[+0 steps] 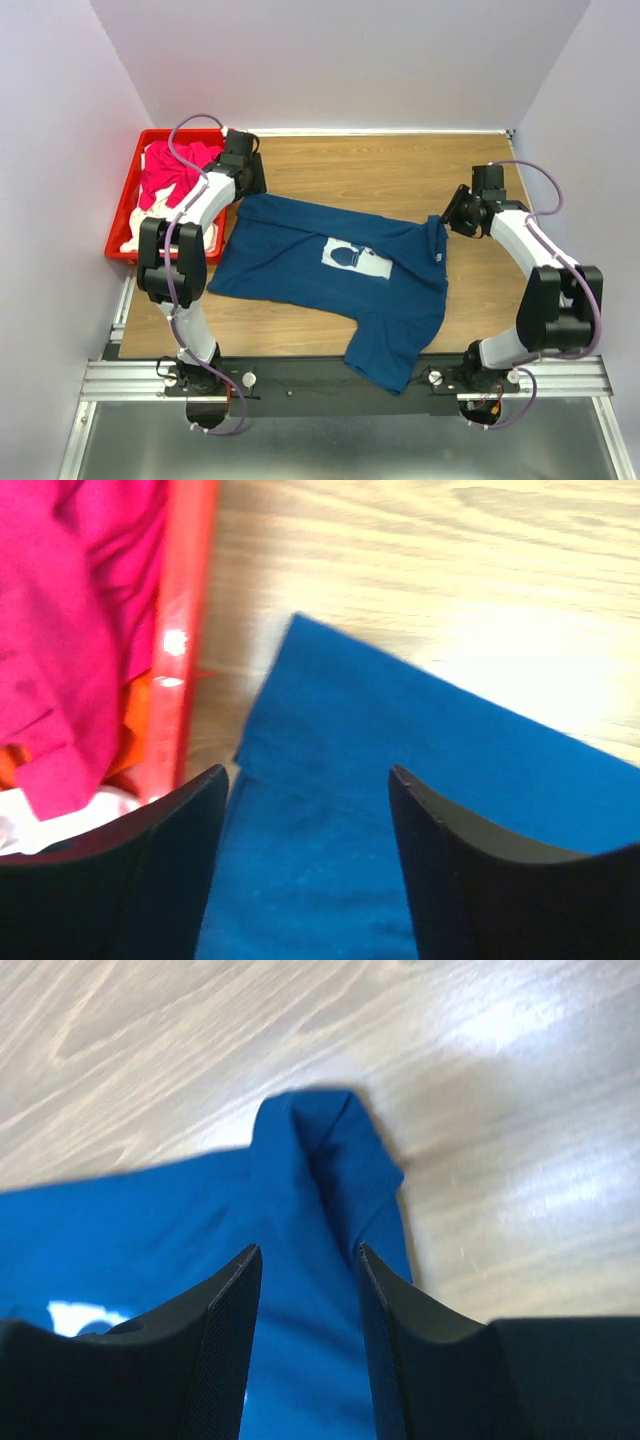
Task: Fold and stack the t-shirts
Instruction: Fold the tshirt
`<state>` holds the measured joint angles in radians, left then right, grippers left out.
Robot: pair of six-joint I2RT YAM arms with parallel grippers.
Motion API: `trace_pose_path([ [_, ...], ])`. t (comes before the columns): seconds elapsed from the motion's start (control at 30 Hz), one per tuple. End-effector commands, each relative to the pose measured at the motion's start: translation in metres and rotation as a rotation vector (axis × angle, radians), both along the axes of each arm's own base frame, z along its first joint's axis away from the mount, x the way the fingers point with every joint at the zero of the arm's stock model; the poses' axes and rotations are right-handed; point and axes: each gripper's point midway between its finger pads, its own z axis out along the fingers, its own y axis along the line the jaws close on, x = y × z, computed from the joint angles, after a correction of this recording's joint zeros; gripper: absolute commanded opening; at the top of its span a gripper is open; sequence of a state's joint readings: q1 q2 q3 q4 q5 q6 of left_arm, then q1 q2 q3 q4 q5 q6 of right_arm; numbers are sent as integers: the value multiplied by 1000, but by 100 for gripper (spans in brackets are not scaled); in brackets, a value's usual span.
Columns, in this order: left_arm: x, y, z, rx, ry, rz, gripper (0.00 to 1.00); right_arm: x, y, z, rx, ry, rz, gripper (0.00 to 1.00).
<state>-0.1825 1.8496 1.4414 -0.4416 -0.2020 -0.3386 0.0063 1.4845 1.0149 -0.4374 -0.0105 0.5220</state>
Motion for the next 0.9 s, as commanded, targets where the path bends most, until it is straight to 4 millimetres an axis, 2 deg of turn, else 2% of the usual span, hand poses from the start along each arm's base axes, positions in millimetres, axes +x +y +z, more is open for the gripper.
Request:
trace_pose_path([
  [0.0,12,-24,6,4,-32,-40,69,35,-9,-3,-19,-52,-67,50],
  [0.1,19,-28,-6,9,-4,-51,63,46,-7,-11,-7,-41,-70,49],
  [0.13,20,-28,-20,17,24,-51,59,49,-6,-14,0,-36,-68,49],
  [0.17,22,-28,-25,23,27,-47,58,56,-5,-19,4,-31,-65,49],
  [0.37,26,-25,-63,57,103,-54,56,74,-2,-27,15,-19,-46,48],
  [0.5,25,-25,-83,58,142,-56,54,67,10,-48,58,37,13,47],
  [0.63,20,-25,-98,52,178,-64,54,58,11,-66,58,83,32,46],
  [0.73,18,-24,-102,54,188,-63,54,50,11,-76,51,116,46,46],
  [0.87,14,-23,-109,55,210,-64,54,49,11,-82,44,135,63,45],
])
